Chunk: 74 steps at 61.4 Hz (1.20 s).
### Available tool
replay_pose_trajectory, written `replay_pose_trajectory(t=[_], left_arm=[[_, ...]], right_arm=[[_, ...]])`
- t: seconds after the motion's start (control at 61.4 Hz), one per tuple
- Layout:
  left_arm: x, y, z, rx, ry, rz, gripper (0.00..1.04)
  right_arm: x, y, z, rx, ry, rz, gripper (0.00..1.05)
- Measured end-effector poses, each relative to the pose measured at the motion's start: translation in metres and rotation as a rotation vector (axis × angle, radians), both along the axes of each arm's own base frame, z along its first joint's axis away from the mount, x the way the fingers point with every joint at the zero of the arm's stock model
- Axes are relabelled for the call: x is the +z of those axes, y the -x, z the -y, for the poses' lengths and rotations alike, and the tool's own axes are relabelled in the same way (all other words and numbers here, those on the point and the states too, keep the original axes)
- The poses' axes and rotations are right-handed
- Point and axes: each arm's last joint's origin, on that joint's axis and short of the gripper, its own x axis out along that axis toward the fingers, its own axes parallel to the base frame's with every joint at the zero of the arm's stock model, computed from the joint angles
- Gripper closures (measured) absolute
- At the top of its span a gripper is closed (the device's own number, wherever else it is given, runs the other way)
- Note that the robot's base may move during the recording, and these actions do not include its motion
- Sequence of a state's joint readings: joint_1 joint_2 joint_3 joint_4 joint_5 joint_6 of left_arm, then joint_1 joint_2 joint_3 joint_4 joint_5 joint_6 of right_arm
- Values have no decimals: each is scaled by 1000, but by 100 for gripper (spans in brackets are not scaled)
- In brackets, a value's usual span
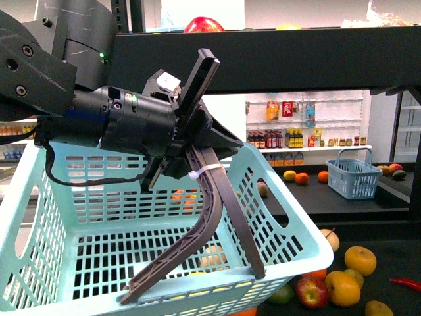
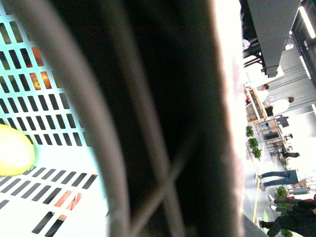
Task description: Pick lemon from shelf
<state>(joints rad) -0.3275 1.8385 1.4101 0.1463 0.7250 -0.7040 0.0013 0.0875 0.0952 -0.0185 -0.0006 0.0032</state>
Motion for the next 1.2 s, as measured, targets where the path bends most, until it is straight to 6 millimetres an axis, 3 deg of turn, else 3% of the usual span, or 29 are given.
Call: replay_pose_trajectory(t=[0.537, 0.814, 1.205], left_arm=[[0, 0, 0, 0, 1, -1, 94], [0, 0, 0, 1, 0, -1, 94], [0, 0, 0, 1, 0, 0, 94]], right_arm=[[-20, 1, 0, 1, 0, 10, 102], [-20, 1, 0, 0, 0, 17, 102], [-19, 1, 0, 0, 1, 17, 36]])
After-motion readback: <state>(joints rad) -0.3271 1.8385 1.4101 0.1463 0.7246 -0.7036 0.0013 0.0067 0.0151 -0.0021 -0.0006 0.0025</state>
